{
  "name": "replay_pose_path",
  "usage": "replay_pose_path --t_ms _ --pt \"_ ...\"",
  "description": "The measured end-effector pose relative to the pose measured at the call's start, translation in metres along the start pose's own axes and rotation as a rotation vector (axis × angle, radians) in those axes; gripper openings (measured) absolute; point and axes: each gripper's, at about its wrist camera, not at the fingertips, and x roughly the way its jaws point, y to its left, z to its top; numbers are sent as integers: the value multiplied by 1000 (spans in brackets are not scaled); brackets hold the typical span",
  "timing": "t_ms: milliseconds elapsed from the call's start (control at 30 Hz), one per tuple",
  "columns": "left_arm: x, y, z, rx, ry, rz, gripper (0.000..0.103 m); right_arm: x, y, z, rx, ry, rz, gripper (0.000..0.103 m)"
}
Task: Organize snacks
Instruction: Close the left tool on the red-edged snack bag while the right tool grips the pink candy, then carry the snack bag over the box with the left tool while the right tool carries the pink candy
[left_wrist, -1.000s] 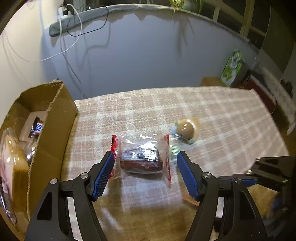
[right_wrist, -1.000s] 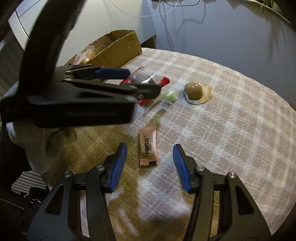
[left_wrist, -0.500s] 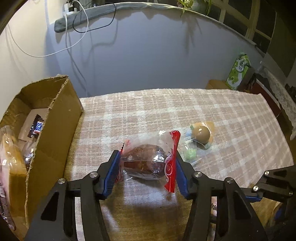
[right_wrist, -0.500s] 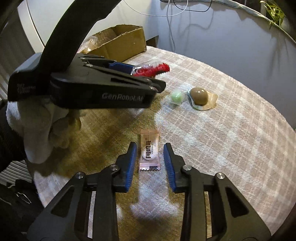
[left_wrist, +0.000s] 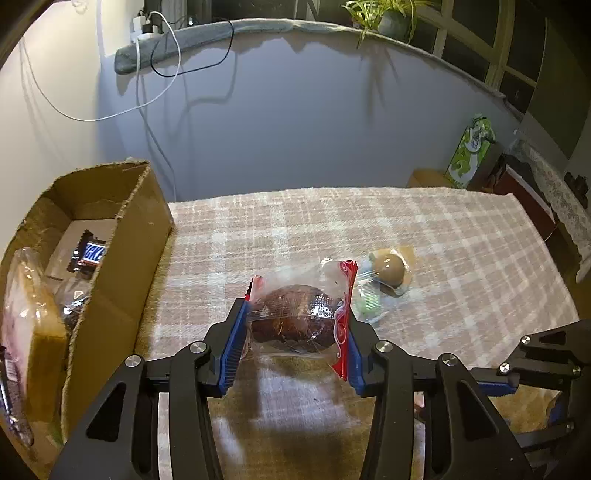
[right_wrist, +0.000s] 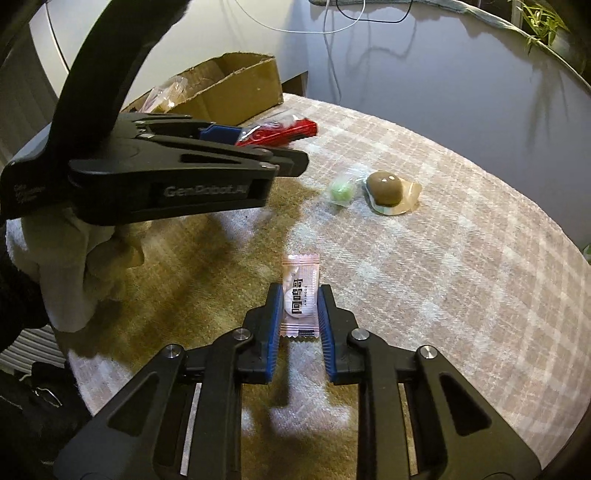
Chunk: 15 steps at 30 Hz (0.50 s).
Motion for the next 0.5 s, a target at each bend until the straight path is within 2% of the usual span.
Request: replay_pose_path --t_ms 500 --pt "-43 -12 -4 19 -77 -12 45 -25 3 -8 36 -41 -22 20"
